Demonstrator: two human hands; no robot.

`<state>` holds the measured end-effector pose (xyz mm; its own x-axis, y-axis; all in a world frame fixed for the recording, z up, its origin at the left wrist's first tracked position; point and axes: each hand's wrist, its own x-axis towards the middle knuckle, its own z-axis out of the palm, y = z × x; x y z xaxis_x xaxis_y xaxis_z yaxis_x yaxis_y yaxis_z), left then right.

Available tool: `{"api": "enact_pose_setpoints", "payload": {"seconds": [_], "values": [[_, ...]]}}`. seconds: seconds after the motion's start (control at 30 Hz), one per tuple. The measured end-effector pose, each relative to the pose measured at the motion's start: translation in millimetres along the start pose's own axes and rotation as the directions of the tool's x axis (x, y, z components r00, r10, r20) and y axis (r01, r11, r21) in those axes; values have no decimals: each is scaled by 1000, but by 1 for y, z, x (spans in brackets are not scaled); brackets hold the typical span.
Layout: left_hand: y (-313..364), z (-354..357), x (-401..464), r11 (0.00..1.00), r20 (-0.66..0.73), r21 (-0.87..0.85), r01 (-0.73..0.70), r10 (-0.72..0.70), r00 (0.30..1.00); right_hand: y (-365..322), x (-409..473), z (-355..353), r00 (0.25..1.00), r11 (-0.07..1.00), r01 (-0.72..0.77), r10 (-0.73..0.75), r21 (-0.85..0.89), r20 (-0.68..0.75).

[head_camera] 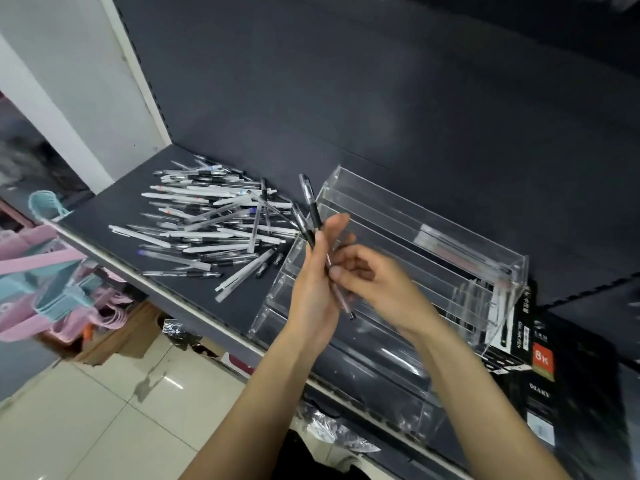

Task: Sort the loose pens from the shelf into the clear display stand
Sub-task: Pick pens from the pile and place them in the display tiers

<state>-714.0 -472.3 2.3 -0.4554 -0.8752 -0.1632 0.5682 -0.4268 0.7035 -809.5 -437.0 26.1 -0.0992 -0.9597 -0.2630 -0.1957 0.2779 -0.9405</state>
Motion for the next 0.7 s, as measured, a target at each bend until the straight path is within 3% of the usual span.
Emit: {"api": "enact_pose_setpoints", "payload": {"seconds": [0.1, 0.17, 0.2, 0.27, 0.33, 0.47, 0.7], "values": [[6, -11, 7, 982, 39, 189, 4, -12, 999, -5, 7, -2, 999, 999, -35, 35, -9, -12], [11, -18, 13, 948, 81, 319, 19, -47, 996, -5, 10, -14, 987, 994, 19, -36, -106, -156], [12, -23, 17, 925, 84, 379, 17, -53, 995, -3, 11, -25, 955, 970, 50, -117, -238, -273], [15, -35, 25, 888, 42, 460, 33, -59, 997, 0, 14, -49, 850, 802, -8, -310, -598, -427], [20, -45, 31, 895, 22, 442, 53, -70, 997, -1, 20, -69, 799, 602, -132, -406, -788, -444], [29, -60, 41, 965, -30, 213, 151, -148, 989, -11, 42, -88, 876, 450, -212, -306, -868, -373], [34, -68, 50, 973, -86, 139, 182, -171, 981, -15, 76, -100, 973, 445, -146, -95, -884, -208]]}}
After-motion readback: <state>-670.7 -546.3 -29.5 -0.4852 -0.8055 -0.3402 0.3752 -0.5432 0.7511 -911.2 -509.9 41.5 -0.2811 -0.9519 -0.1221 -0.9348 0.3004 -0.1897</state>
